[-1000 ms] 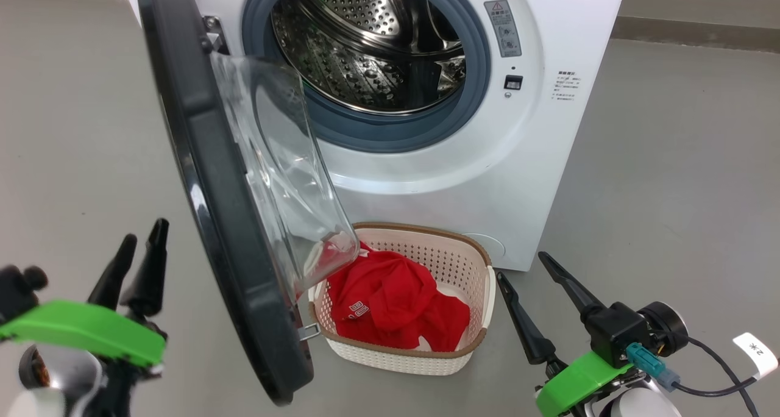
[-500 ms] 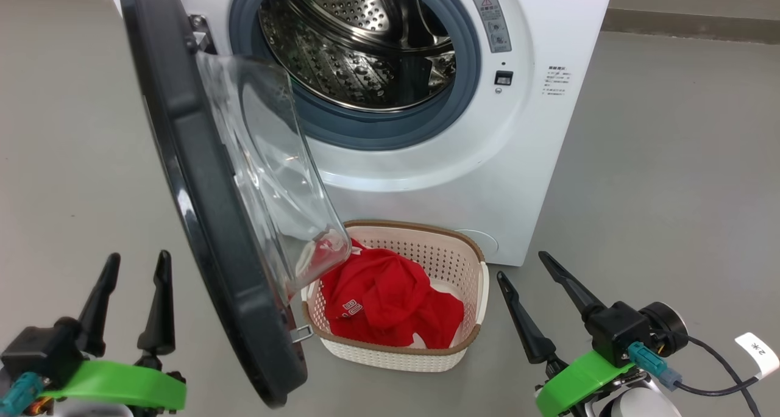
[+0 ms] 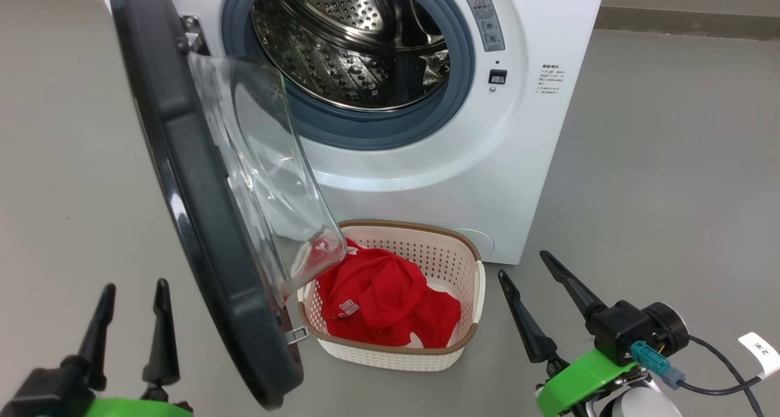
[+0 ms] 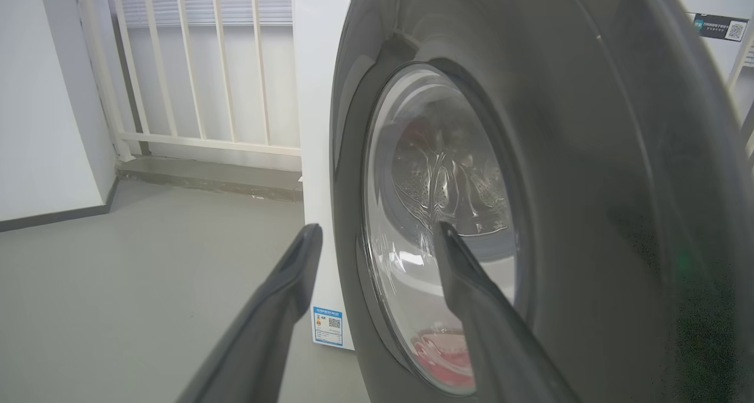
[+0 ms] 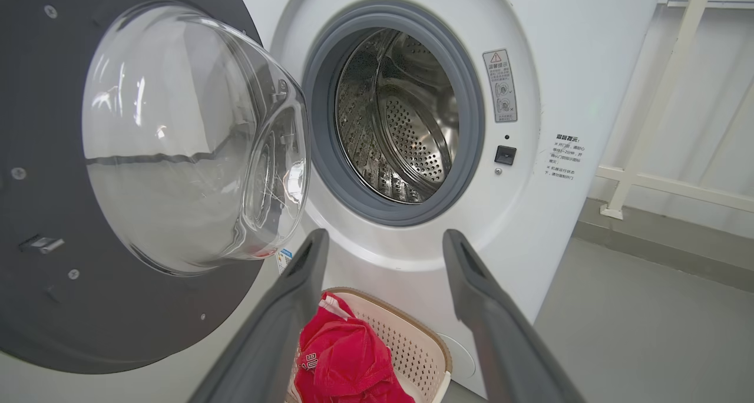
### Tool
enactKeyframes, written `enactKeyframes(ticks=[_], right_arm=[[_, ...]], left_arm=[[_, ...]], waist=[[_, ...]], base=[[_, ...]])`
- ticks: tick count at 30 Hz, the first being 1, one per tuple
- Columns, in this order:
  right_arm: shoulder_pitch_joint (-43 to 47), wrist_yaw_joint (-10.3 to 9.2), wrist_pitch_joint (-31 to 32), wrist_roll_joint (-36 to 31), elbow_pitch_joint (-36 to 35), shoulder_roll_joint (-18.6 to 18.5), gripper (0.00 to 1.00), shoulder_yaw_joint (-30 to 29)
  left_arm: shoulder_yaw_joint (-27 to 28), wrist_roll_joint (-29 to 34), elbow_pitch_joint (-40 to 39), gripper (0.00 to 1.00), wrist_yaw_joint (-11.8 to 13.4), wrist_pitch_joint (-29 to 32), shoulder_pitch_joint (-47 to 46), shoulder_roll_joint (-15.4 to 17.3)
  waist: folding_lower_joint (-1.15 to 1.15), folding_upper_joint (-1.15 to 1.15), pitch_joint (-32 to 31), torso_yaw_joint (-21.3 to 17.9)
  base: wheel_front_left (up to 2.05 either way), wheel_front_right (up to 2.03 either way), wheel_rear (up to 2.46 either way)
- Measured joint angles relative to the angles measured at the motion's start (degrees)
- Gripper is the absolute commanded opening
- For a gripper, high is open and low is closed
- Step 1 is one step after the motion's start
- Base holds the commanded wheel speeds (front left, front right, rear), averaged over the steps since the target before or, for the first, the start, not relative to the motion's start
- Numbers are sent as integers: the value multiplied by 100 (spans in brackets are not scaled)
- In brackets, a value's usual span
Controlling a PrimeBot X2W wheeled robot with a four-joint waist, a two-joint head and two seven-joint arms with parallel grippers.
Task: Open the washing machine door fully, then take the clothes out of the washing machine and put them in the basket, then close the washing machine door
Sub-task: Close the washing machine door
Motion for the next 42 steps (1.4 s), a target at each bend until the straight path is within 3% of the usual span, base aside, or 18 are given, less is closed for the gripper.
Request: enactKeyframes(ticks=[13, 40, 42], right_arm=[[3, 0, 0, 1, 1, 1, 100, 12], [4, 0, 0, 35, 7, 1, 100, 140], [4, 0, 0, 52, 7, 1, 100, 145]], left_arm=[[31, 320, -129, 100, -1, 0, 286, -414], [233, 552, -4, 100, -87, 0, 288, -602], [232, 572, 9, 0, -112, 0, 288, -602]], waist=[[0, 0, -65, 52], [0, 0, -10, 95], [0, 0, -15, 88]], base=[[0, 0, 0], [0, 0, 0], [0, 0, 0]])
